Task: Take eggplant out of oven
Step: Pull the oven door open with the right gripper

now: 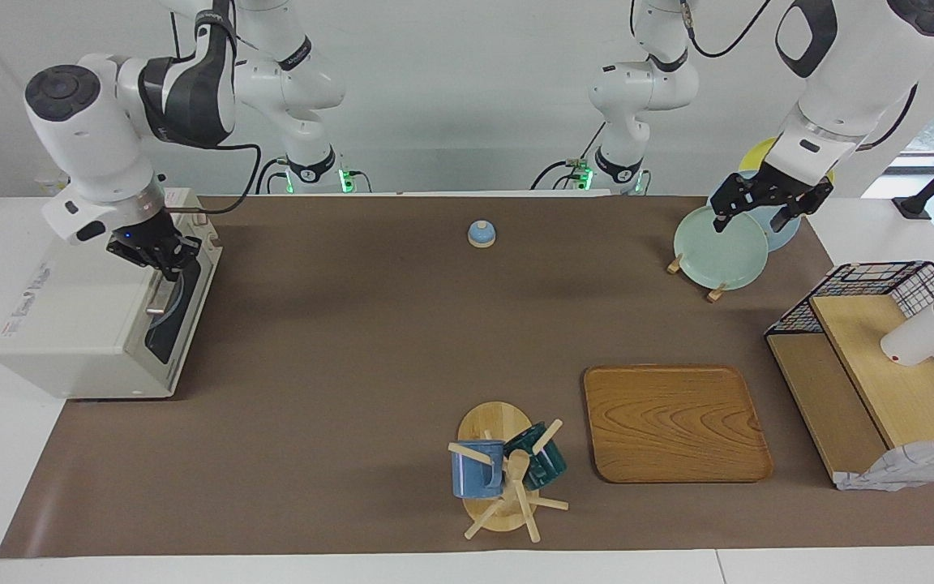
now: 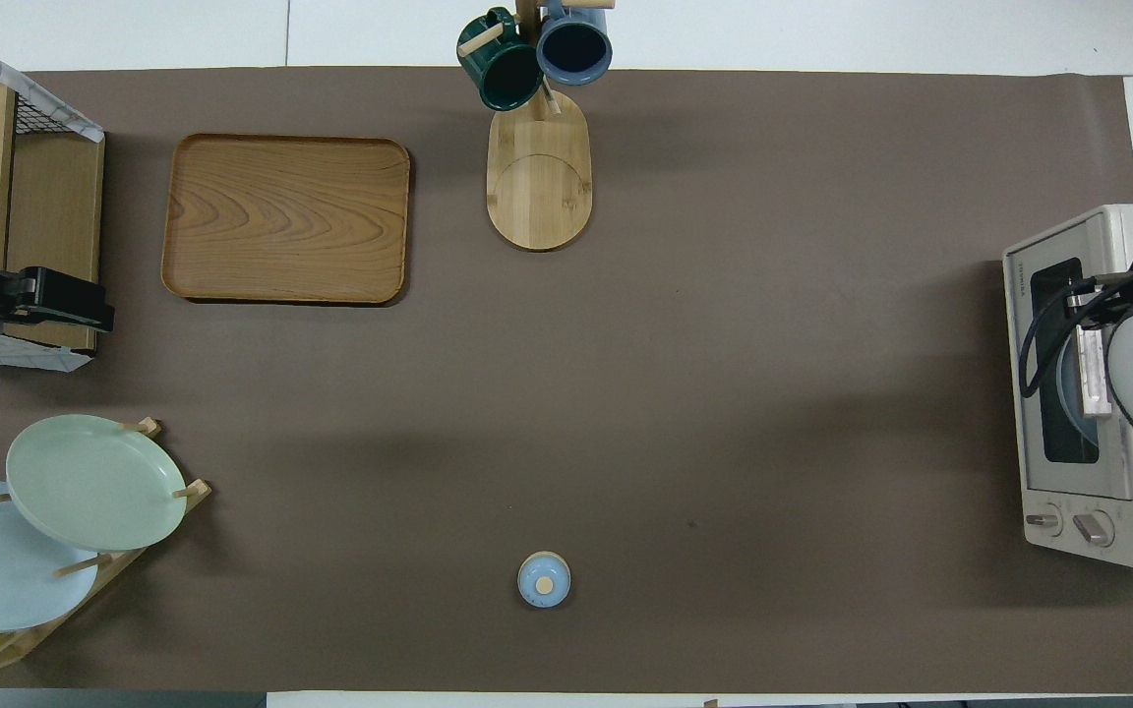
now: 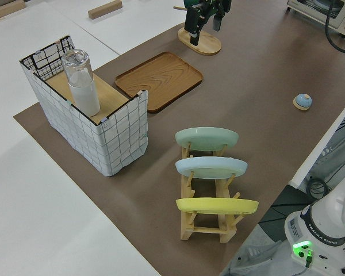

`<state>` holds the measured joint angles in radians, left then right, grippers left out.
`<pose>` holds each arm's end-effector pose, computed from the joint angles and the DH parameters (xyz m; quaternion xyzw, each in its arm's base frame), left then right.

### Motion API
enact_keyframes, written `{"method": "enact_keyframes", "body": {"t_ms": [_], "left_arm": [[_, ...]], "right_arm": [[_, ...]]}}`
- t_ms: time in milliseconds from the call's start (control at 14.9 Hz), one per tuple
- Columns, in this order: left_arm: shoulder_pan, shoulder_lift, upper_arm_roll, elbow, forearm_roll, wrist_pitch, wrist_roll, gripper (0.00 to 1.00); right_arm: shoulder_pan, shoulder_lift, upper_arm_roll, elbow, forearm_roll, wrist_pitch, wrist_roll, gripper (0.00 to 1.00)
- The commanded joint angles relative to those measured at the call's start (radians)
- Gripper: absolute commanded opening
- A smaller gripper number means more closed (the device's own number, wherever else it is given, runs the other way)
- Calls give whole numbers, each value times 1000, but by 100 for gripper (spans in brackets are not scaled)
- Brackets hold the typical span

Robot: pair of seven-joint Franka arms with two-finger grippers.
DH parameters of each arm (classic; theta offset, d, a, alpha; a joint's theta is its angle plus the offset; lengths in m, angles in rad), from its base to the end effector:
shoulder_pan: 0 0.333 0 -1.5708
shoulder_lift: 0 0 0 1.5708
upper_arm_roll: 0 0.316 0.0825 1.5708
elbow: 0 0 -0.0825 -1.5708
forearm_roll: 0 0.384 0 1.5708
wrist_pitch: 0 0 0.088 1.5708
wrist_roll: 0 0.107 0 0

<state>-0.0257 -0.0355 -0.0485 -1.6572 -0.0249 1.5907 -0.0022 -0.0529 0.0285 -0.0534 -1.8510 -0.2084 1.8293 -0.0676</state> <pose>0.5419 -0.0434 0.6049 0.9992 -0.0355 -0.0159 0.0110 0.5605 -0.0764 0.4989 0.9946 0.0099 -0.0336 0.0981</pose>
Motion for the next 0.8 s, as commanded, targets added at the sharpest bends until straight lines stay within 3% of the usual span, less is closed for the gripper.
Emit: {"method": "enact_keyframes", "body": {"t_ms": [0,335,603,737], "left_arm": [[9,-7,-5,4,16,-18,5,100],[9,-7,-5,4,16,-18,7,100],[9,-6,-5,4,16,-18,5,100],[9,-7,-5,4,16,-18,7,100]], "right_arm": [[-21,-27,4,-89,-39,65,14,0],[-28,-47,6,-151,-40,102,18,0],[-21,-35,7,-200,-22,199,20,0],[-16,-33,7,-203,55,214,32,0]]}}
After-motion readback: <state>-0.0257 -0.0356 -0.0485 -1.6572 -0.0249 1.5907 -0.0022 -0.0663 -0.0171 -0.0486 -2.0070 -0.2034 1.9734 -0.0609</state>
